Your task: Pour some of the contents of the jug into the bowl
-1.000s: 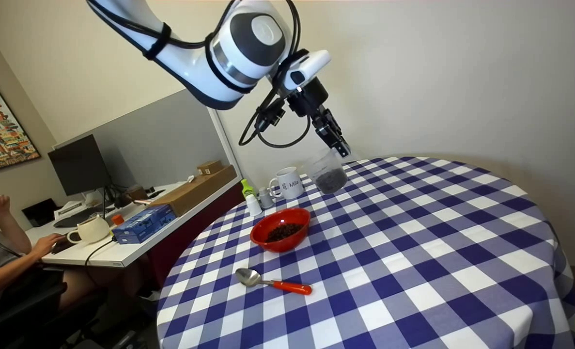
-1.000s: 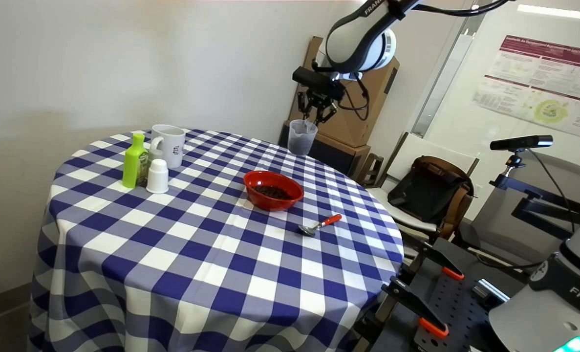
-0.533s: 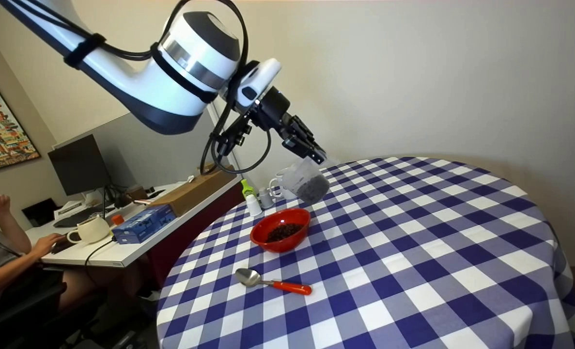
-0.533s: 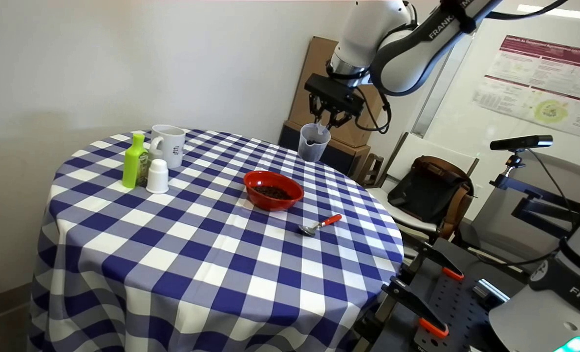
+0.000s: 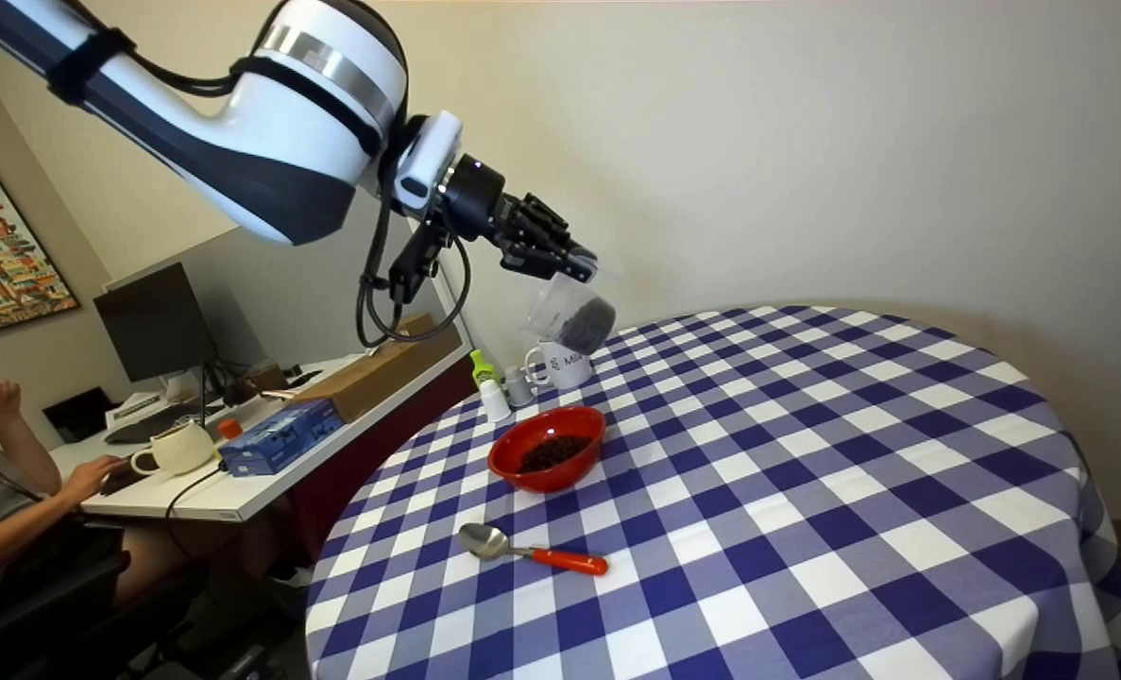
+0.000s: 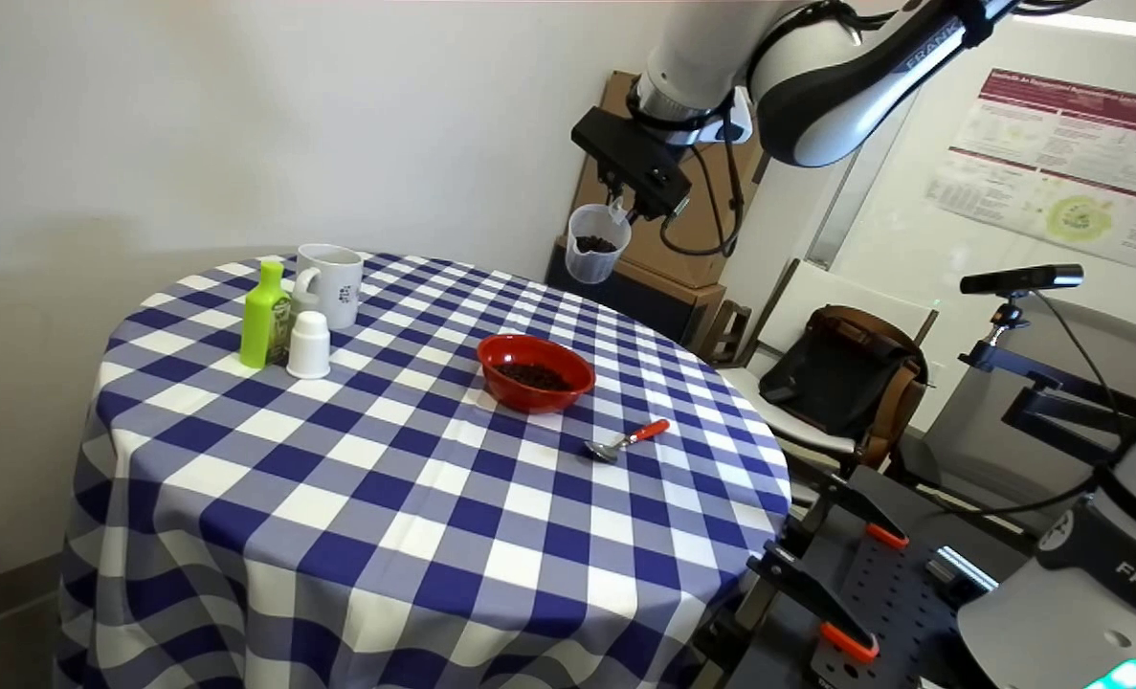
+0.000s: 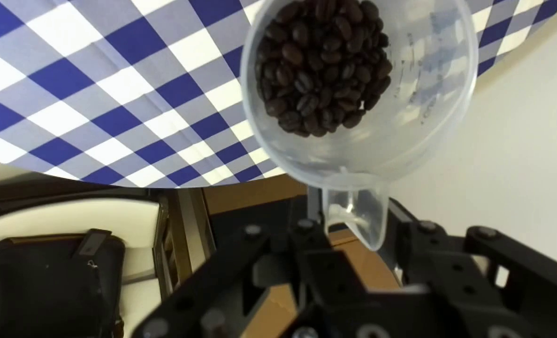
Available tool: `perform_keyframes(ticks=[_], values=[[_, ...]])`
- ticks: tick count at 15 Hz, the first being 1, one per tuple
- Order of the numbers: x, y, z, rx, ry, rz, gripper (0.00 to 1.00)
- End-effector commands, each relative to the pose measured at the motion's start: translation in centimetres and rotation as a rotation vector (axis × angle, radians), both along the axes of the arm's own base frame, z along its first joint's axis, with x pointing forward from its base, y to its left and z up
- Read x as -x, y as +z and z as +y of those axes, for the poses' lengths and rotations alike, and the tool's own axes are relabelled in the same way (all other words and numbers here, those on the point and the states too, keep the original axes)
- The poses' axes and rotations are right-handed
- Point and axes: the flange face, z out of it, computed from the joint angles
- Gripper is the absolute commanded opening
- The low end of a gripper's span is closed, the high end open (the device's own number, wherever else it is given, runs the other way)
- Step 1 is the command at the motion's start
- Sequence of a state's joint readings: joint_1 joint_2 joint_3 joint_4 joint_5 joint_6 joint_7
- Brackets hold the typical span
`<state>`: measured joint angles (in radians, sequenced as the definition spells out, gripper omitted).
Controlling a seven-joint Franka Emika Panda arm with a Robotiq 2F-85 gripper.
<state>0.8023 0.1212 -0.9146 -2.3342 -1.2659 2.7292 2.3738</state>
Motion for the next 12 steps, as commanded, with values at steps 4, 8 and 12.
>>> perform_keyframes(ticks=[4,8,12], values=[[5.1,-3.2,5.2,0.219,-0.004,-0.105,0.07],[7.3,-3.2,7.7,0.319,0.023,-0.076,0.07],[8.4,-4.0,8.4,0.341,0.032,-0.079,0.07]])
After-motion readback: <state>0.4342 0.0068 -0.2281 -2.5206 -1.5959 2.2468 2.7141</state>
